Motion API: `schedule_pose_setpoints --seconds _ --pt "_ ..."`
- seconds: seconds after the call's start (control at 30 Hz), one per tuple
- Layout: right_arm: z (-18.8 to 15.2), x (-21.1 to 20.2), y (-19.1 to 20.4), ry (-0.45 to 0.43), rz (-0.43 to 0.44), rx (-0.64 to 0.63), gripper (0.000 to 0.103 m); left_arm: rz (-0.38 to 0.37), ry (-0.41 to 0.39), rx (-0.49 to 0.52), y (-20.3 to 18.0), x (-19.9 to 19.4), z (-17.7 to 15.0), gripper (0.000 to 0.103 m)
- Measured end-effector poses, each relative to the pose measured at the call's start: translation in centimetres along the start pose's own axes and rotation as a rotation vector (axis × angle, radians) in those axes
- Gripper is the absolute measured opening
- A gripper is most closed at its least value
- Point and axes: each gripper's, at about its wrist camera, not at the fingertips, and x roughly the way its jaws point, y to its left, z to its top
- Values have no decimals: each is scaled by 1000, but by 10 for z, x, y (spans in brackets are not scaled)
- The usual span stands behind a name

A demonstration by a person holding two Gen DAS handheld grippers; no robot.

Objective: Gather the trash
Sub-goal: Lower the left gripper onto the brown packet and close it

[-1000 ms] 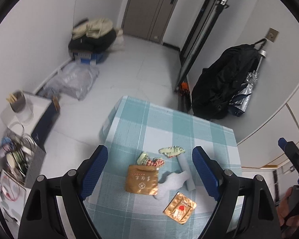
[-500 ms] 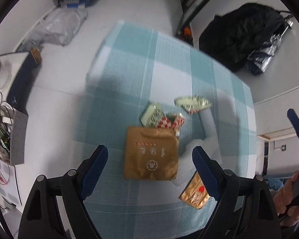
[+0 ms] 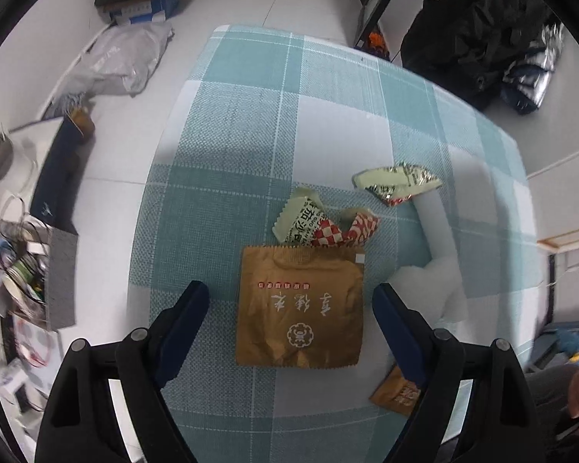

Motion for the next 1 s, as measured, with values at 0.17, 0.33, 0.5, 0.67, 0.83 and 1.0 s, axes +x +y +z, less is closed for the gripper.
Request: schedule_pose_setpoints --seconds 0.17,0.33,0.5,0.67,0.83,1.0 --pt "-2 2 6 -1 -31 -43 103 82 9 62 -2 1 -3 69" --pt "-5 1 10 4 -19 -39 103 83 5 72 2 -3 -6 50" --pt "-8 -2 16 -2 -22 -56 103 82 -13 79 -3 -5 -6 38" --pt "-12 -1 20 -2 -42 -70 103 37 -14 54 0 -8 -6 36" --pt "-14 0 19 -1 -47 -52 103 -26 -15 13 7 -12 -10 34" --pt "-17 2 20 10 -38 -46 103 -80 -31 -10 12 -19 -10 19"
